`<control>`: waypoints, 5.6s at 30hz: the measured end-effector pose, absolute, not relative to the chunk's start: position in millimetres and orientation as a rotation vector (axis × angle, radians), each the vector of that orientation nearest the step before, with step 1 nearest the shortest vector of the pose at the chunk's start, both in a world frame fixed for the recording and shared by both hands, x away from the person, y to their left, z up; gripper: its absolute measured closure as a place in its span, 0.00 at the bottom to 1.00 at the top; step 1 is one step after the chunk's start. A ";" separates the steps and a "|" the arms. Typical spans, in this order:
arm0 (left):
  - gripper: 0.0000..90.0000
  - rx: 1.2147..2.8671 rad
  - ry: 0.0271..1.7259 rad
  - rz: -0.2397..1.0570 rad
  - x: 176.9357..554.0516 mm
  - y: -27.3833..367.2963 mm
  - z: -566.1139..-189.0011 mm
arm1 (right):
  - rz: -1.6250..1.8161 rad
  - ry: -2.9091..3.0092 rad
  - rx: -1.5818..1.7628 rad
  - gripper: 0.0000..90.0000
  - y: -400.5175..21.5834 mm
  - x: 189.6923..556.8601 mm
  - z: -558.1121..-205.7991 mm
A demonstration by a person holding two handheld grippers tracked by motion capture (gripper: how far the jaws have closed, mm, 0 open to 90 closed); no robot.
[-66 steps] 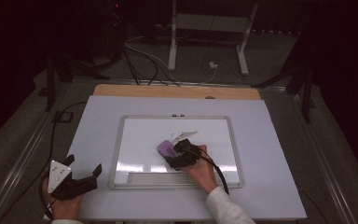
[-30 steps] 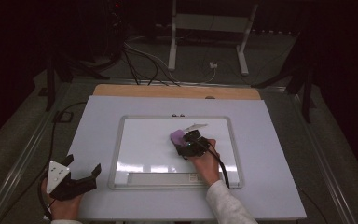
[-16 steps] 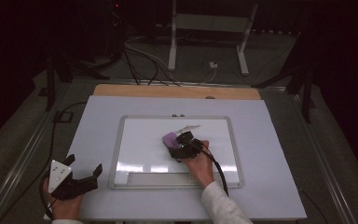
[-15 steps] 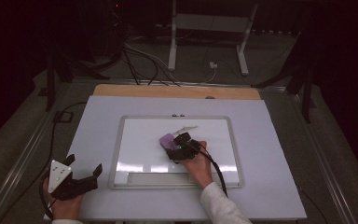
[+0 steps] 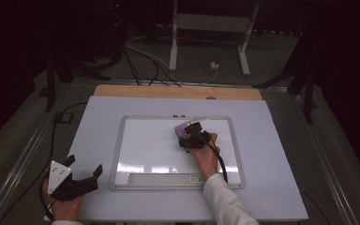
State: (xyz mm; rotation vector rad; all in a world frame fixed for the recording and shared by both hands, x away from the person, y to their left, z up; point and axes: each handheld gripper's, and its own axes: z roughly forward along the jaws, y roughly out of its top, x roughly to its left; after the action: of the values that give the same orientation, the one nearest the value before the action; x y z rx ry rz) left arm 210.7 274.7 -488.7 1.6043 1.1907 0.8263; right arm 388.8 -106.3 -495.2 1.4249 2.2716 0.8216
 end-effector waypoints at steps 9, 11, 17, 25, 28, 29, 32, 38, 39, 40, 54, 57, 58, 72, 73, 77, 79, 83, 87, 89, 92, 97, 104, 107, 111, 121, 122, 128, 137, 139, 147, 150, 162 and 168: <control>0.00 1.610 1.187 0.825 211.7 273.0 -489.0 | 0.906 2.414 1.298 0.46 -72.6 371.7 -496.1; 0.00 1.608 1.189 0.824 211.5 273.8 -489.1 | 0.921 2.464 1.243 0.46 -63.0 365.4 -495.8; 0.00 1.604 1.190 0.826 210.8 274.8 -488.8 | 0.907 2.467 1.199 0.46 -58.9 364.0 -495.3; 0.00 1.602 1.192 0.822 211.3 274.7 -489.5 | 0.808 2.234 1.477 0.46 -102.2 393.0 -495.1; 0.00 1.614 1.190 0.820 212.2 273.8 -490.1 | 0.810 2.212 1.503 0.46 -105.1 394.3 -495.5; 0.00 1.614 1.190 0.819 212.5 273.1 -490.2 | 0.799 2.214 1.476 0.46 -101.3 392.2 -495.4; 0.00 1.618 1.185 0.821 212.6 272.2 -489.7 | 0.829 2.297 1.387 0.46 -84.4 383.3 -495.3; 0.00 1.616 1.188 0.821 212.2 273.7 -489.9 | 0.910 2.459 1.231 0.46 -52.6 357.4 -495.5; 0.00 1.616 1.187 0.821 212.2 273.7 -489.9 | 0.921 2.480 1.208 0.46 -49.5 354.7 -495.5; 0.00 1.617 1.187 0.821 212.0 273.7 -489.7 | 0.927 2.495 1.185 0.46 -47.4 353.1 -495.6; 0.00 1.616 1.188 0.820 211.7 275.0 -489.7 | 0.826 2.255 1.465 0.46 -103.9 388.0 -495.2; 0.00 1.613 1.189 0.821 211.6 274.5 -489.6 | 0.819 2.216 1.530 0.46 -120.6 391.2 -495.0; 0.00 1.616 1.188 0.821 211.6 274.6 -489.6 | 0.816 2.205 1.541 0.46 -125.3 391.2 -495.1; 0.00 1.621 1.190 0.822 211.9 273.2 -490.0 | 0.788 2.146 1.594 0.45 -163.8 382.3 -494.0; 0.00 1.622 1.191 0.822 211.9 273.2 -490.0 | 0.786 2.143 1.595 0.46 -165.3 382.1 -494.0; 0.00 1.619 1.192 0.822 211.9 273.6 -490.1 | 0.782 2.139 1.596 0.46 -169.9 380.9 -493.8; 0.00 1.621 1.192 0.821 212.0 273.6 -490.3 | 0.785 2.138 1.601 0.45 -172.6 380.5 -493.8; 0.00 1.622 1.191 0.821 212.3 273.3 -490.4 | 0.790 2.138 1.612 0.45 -177.2 379.8 -493.7; 0.00 1.625 1.191 0.821 212.8 273.3 -490.6 | 0.795 2.141 1.619 0.45 -180.9 379.4 -493.6; 0.00 1.628 1.190 0.822 212.6 273.2 -490.5 | 0.800 2.144 1.621 0.45 -182.6 379.4 -493.7; 0.00 1.626 1.190 0.821 212.5 273.5 -490.4 | 0.802 2.147 1.622 0.45 -183.8 378.9 -493.7; 0.00 1.624 1.191 0.820 212.8 273.7 -490.6 | 0.811 2.156 1.624 0.45 -185.3 379.5 -493.9; 0.00 1.620 1.192 0.822 212.1 273.9 -490.4 | 0.804 2.162 1.564 0.37 -183.8 377.0 -492.4; 0.00 1.627 1.191 0.821 212.7 272.9 -490.6 | 0.808 2.155 1.494 0.33 -180.1 372.9 -488.9; 0.00 1.627 1.189 0.821 212.5 272.3 -490.4 | 0.854 2.149 1.406 0.31 -175.5 365.6 -481.6; 0.00 1.628 1.191 0.819 212.6 272.7 -490.8 | 0.812 2.212 1.354 0.31 -169.5 362.1 -487.6; 0.00 1.628 1.191 0.819 212.6 272.6 -490.8 | 0.812 2.209 1.346 0.31 -169.8 361.7 -488.1; 0.00 1.627 1.190 0.819 212.4 272.6 -490.6 | 0.811 2.212 1.341 0.32 -170.9 362.0 -488.0; 0.00 1.627 1.190 0.820 212.3 272.9 -490.6 | 0.827 2.206 1.356 0.32 -175.8 363.7 -487.4; 0.00 1.626 1.191 0.820 212.0 273.2 -490.3 | 0.814 2.191 1.358 0.32 -177.1 362.9 -487.8; 0.00 1.626 1.189 0.820 212.2 272.3 -490.4 | 0.781 2.198 1.311 0.32 -178.5 360.2 -490.2; 0.00 1.627 1.192 0.820 212.2 272.8 -490.6 | 0.766 2.199 1.313 0.31 -179.9 361.8 -490.3; 0.00 1.629 1.192 0.822 212.3 272.7 -490.7 | 0.746 2.144 1.418 0.54 -193.4 364.1 -495.0; 0.00 1.628 1.193 0.821 212.4 272.8 -490.8 | 0.746 2.131 1.452 0.70 -199.6 366.5 -493.8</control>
State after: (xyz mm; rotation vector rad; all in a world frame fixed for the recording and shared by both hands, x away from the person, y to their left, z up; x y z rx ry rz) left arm 212.4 272.8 -490.8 1.6285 1.1931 0.8214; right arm 366.5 -199.6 -493.8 1.4521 2.1305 0.7461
